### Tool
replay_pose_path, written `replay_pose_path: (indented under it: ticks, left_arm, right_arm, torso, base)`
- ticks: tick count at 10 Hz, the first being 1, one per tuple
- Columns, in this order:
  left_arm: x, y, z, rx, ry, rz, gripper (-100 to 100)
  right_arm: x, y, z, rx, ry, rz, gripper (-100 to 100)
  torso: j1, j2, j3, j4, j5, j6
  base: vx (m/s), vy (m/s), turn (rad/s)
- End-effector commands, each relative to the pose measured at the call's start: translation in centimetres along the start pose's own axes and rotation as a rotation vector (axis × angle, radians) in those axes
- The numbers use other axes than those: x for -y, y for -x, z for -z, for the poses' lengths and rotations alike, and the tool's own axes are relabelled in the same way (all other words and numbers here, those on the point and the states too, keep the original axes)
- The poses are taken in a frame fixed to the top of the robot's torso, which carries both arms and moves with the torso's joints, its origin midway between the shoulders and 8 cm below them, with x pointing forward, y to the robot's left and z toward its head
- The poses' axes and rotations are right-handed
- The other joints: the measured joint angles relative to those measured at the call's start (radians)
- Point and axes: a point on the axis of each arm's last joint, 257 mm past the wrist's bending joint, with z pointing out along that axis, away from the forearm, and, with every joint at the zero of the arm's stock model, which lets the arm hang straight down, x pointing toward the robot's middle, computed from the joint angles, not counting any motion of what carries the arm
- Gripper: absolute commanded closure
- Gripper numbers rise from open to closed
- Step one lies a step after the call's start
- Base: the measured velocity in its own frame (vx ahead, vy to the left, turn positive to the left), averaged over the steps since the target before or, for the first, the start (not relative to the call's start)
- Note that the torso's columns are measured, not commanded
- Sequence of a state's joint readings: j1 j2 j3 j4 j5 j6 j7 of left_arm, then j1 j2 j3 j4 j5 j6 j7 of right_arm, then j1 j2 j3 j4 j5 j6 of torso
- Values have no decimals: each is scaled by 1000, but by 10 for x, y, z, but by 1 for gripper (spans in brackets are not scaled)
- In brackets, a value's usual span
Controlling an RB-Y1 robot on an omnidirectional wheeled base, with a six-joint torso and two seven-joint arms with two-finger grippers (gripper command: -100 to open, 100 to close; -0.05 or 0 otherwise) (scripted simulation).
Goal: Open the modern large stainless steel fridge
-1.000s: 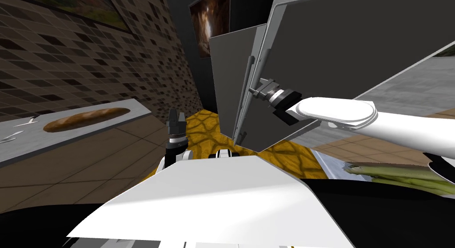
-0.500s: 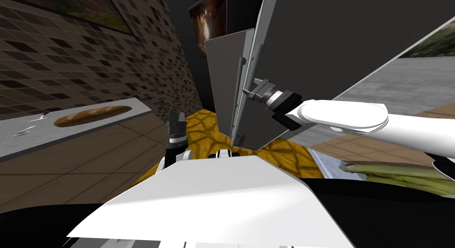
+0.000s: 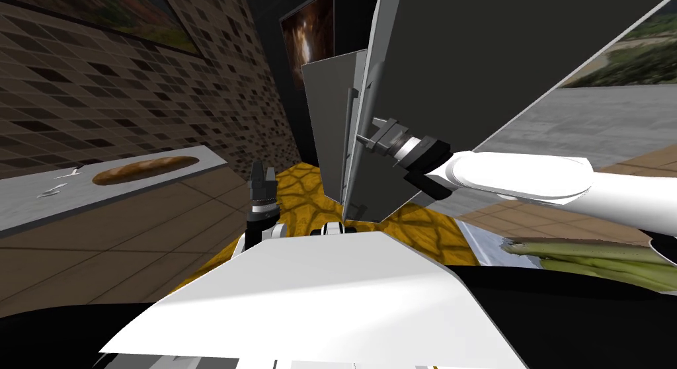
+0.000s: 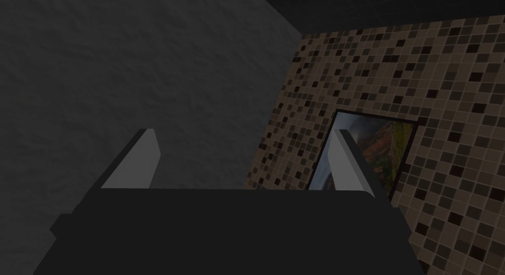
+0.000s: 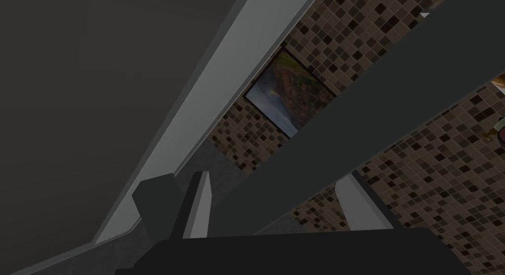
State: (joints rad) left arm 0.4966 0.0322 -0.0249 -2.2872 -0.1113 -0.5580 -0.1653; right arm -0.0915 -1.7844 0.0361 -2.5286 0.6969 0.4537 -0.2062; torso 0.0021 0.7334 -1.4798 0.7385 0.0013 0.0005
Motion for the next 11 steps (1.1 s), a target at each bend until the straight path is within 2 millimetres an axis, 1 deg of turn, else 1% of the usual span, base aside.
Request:
replay_pose_path:
  ticks: [1, 2, 3, 4, 5, 6, 7, 8, 9, 10, 11]
  left_arm:
    - [0, 0, 0, 0, 0, 0, 0]
    - [0, 0, 0, 0, 0, 0, 0]
    - [0, 0, 0, 0, 0, 0, 0]
    - [0, 0, 0, 0, 0, 0, 0]
    - [0, 0, 0, 0, 0, 0, 0]
    - [0, 0, 0, 0, 0, 0, 0]
    - [0, 0, 0, 0, 0, 0, 0]
    - [0, 0, 0, 0, 0, 0, 0]
    - [0, 0, 0, 0, 0, 0, 0]
    - [0, 0, 0, 0, 0, 0, 0]
    - [0, 0, 0, 0, 0, 0, 0]
  right_arm:
    - [-1, 1, 0, 2, 0, 1, 100]
    - [-12, 11, 0, 29, 30, -9, 100]
    - [-12, 11, 0, 29, 30, -9, 100]
    - [-17, 16, 1, 42, 46, -13, 100]
    - [-23, 21, 2, 55, 62, -18, 100]
    - [-29, 26, 2, 68, 78, -22, 100]
    - [-29, 26, 2, 68, 78, -22, 100]
    - [-40, 36, 5, 94, 109, -29, 100]
    - [-40, 36, 5, 94, 109, -29, 100]
    - [-40, 36, 5, 94, 109, -29, 100]
    - [-51, 46, 7, 119, 140, -34, 100]
  torso:
    - [1, 0, 0, 0, 1, -1]
    - [0, 2, 2, -1, 0, -1]
    - [-1, 8, 6, -1, 1, -6]
    - [-3, 12, 10, 0, -2, 0]
    - [-5, 12, 10, 1, -3, 2]
    - [-5, 10, 8, 1, -3, 1]
    - [-4, 8, 6, 1, -2, 0]
    - [-3, 3, 3, 0, -2, 2]
    - [-4, 4, 3, 0, -1, -2]
    - [-2, 4, 3, 0, -1, 0]
    - [-1, 0, 0, 0, -1, 2]
  base:
    - [0, 0, 0]
    - [-93, -122, 225]
    - [-152, -190, 196]
    - [-149, -153, 114]
    - [-162, -145, 170]
    - [-168, -172, 175]
    - [-118, -112, 79]
    - [-173, -152, 199]
    - [-171, -144, 156]
    - [-82, -54, 2]
    - [-149, -96, 196]
